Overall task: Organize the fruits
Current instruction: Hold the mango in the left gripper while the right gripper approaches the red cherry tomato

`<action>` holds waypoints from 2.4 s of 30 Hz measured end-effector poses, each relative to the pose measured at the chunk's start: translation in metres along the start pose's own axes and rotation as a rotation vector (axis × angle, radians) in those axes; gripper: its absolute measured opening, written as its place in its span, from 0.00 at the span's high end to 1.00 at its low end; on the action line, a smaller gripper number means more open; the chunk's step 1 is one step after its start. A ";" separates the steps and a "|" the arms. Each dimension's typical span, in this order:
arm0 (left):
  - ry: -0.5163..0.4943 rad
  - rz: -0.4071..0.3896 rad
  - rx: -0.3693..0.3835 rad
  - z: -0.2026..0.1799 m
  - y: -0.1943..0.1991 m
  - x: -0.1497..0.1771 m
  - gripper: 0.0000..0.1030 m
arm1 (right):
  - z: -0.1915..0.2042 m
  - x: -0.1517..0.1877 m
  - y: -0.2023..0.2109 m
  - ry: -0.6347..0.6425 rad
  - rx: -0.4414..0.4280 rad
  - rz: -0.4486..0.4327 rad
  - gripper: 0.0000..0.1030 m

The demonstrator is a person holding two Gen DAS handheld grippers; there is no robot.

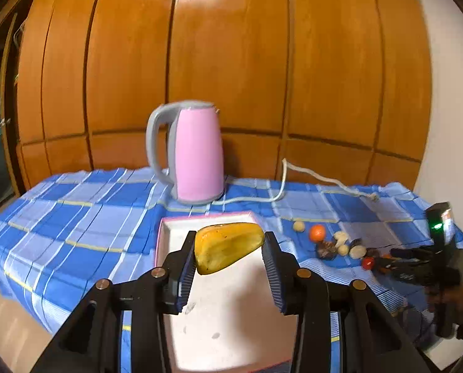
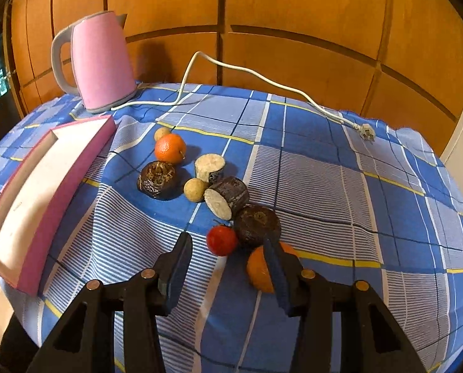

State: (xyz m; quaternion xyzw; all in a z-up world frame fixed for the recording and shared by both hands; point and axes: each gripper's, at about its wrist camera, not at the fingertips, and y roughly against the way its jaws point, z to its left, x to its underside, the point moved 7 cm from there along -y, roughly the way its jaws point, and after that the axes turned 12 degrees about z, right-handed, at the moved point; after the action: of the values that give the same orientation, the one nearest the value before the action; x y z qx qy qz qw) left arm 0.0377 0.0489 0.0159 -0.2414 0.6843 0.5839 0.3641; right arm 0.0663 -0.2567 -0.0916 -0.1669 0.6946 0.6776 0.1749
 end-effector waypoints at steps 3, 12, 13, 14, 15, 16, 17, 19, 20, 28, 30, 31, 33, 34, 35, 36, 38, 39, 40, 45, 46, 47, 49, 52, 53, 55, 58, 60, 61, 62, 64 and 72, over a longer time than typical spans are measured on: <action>0.014 0.037 -0.004 0.000 -0.013 0.010 0.60 | -0.005 0.002 0.003 -0.013 -0.026 0.000 0.53; 0.070 0.114 -0.060 0.010 -0.041 0.027 0.60 | 0.003 -0.002 0.002 0.025 -0.055 -0.008 0.59; 0.081 0.124 -0.059 0.012 -0.045 0.027 0.60 | 0.005 -0.003 -0.001 0.029 -0.058 -0.003 0.60; 0.088 0.131 -0.056 0.014 -0.048 0.028 0.60 | 0.007 -0.005 -0.006 0.033 -0.060 0.003 0.63; 0.089 0.132 -0.059 0.015 -0.050 0.028 0.60 | 0.008 -0.006 -0.009 0.037 -0.060 0.007 0.65; 0.087 0.131 -0.062 0.015 -0.052 0.028 0.60 | 0.008 -0.008 -0.011 0.039 -0.058 0.009 0.65; 0.084 0.134 -0.060 0.015 -0.054 0.028 0.60 | 0.009 -0.009 -0.014 0.038 -0.054 0.012 0.67; 0.088 0.147 -0.056 0.016 -0.059 0.030 0.60 | 0.008 -0.010 -0.019 0.030 -0.066 0.022 0.72; 0.092 0.156 -0.052 0.017 -0.062 0.031 0.60 | 0.009 -0.009 -0.022 0.030 -0.070 0.031 0.72; 0.132 0.189 -0.039 0.026 -0.076 0.030 0.60 | 0.011 -0.012 -0.031 0.052 -0.056 0.047 0.72; 0.122 0.191 -0.051 0.027 -0.079 0.027 0.60 | 0.011 -0.012 -0.031 0.055 -0.051 0.047 0.72; 0.122 0.195 -0.063 0.029 -0.082 0.027 0.60 | 0.011 -0.012 -0.031 0.056 -0.049 0.048 0.72; 0.134 0.211 -0.062 0.033 -0.087 0.027 0.60 | 0.011 -0.011 -0.032 0.062 -0.040 0.050 0.72; 0.150 0.221 -0.064 0.036 -0.090 0.026 0.60 | 0.012 -0.011 -0.031 0.066 -0.035 0.050 0.72; 0.163 0.227 -0.055 0.039 -0.092 0.026 0.60 | 0.012 -0.011 -0.031 0.070 -0.026 0.051 0.72; 0.167 0.237 -0.044 0.041 -0.095 0.024 0.60 | 0.013 -0.011 -0.032 0.074 -0.018 0.052 0.72; 0.166 0.235 -0.056 0.045 -0.098 0.016 0.60 | 0.014 -0.011 -0.033 0.086 -0.001 0.054 0.72; 0.159 0.228 -0.062 0.047 -0.099 0.009 0.60 | 0.014 -0.011 -0.033 0.090 0.007 0.055 0.72; 0.159 0.226 -0.075 0.050 -0.099 0.005 0.60 | 0.015 -0.012 -0.033 0.092 0.009 0.056 0.72; 0.192 0.170 -0.144 0.071 -0.074 -0.015 0.60 | 0.014 -0.012 -0.035 0.088 0.022 0.051 0.72; 0.187 0.170 -0.150 0.072 -0.070 -0.016 0.60 | 0.014 -0.012 -0.035 0.088 0.021 0.048 0.72; 0.186 0.170 -0.152 0.071 -0.067 -0.016 0.60 | 0.014 -0.012 -0.036 0.087 0.020 0.047 0.72; 0.169 0.165 -0.154 0.064 -0.058 -0.013 0.60 | 0.013 -0.011 -0.037 0.083 0.019 0.051 0.72; 0.169 0.173 -0.116 0.051 -0.057 -0.001 0.59 | 0.011 -0.011 -0.041 0.075 0.014 0.061 0.72; 0.168 0.194 -0.100 0.045 -0.061 0.006 0.59 | 0.011 -0.011 -0.041 0.074 0.012 0.062 0.72; 0.146 0.261 -0.082 0.033 -0.076 0.022 0.59 | 0.011 -0.011 -0.042 0.075 0.014 0.058 0.72; 0.146 0.284 -0.051 0.022 -0.084 0.030 0.59 | 0.012 -0.010 -0.041 0.076 0.014 0.054 0.72; 0.148 0.303 -0.048 0.020 -0.088 0.031 0.59 | 0.011 -0.009 -0.040 0.070 0.009 0.050 0.75; 0.130 0.298 -0.067 0.022 -0.087 0.027 0.59 | 0.010 -0.009 -0.040 0.067 0.004 0.048 0.75; 0.124 0.281 -0.080 0.024 -0.084 0.024 0.59 | 0.010 -0.009 -0.040 0.068 0.002 0.045 0.75; 0.128 0.245 -0.099 0.038 -0.075 0.008 0.59 | 0.011 -0.009 -0.040 0.075 0.006 0.042 0.75; 0.215 0.197 -0.105 0.071 -0.057 0.000 0.59 | 0.011 -0.011 -0.041 0.075 0.003 0.043 0.75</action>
State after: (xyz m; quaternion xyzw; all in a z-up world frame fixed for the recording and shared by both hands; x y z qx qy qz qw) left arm 0.0963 0.1063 -0.0238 -0.2527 0.7083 0.6225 0.2167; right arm 0.0957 -0.2469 -0.1233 -0.1769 0.7053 0.6733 0.1341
